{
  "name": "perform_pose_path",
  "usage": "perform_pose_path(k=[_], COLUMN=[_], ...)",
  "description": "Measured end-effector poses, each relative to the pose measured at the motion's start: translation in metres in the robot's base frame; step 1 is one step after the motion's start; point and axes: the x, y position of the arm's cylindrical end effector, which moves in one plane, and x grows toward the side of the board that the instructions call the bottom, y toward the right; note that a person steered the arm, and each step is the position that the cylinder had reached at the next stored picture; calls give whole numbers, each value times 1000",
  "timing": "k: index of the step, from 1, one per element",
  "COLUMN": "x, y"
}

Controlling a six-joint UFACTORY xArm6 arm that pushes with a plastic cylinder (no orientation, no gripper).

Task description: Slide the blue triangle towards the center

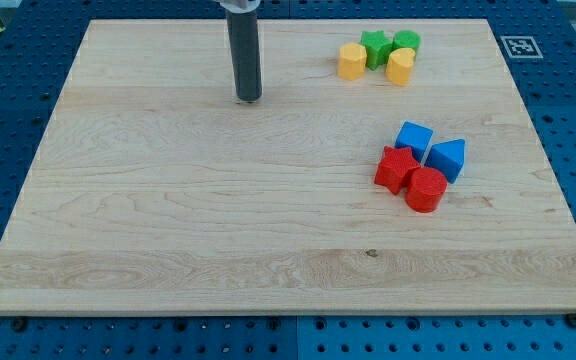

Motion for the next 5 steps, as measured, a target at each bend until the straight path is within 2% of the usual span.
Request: perform_pose_path(k=[2,5], x=[4,26], y=[17,125])
